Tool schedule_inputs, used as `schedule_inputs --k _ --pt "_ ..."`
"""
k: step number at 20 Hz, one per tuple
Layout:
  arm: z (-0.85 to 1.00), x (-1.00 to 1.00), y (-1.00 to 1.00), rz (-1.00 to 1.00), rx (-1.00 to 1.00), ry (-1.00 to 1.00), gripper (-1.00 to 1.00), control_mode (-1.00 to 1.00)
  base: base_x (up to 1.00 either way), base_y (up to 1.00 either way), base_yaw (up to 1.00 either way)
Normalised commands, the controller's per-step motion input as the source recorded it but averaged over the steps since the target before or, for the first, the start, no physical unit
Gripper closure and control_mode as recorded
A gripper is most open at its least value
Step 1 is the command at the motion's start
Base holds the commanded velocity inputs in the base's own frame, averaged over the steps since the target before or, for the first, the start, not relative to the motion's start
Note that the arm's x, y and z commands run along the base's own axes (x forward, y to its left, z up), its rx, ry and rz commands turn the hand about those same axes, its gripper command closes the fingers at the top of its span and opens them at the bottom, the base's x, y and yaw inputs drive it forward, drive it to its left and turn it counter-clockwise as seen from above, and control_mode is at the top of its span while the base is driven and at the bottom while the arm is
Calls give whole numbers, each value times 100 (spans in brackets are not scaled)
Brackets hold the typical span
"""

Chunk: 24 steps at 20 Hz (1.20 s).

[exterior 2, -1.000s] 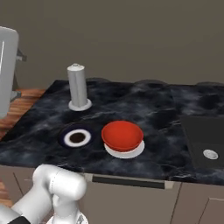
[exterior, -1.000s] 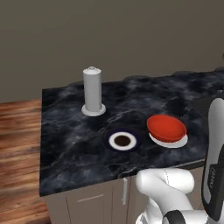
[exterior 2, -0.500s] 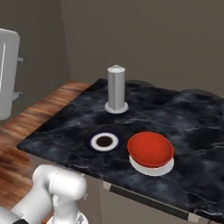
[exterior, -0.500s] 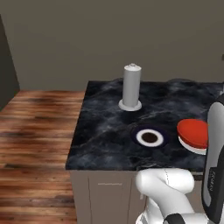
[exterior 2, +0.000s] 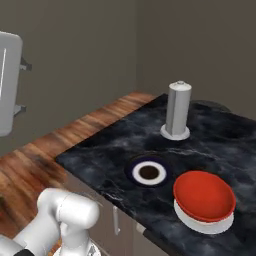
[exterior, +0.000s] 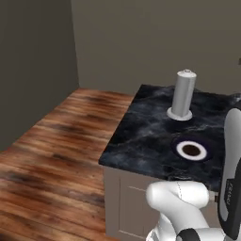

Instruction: Move the bowls from the cabinet to the plates on the dining table.

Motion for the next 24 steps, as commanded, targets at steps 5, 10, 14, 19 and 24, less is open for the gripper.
schedule_inputs --k 5,10,14,19,24 --pt "0 0 0 0 0 0 -100 100 0 0 50" --pt "0 0 0 0 0 0 -100 100 0 0 50" --pt "0 0 0 0 0 0 -100 100 0 0 50" --pt "0 0 0 0 0 0 -100 100 0 0 50" --pt "0 0 0 0 0 0 -100 100 0 0 50"
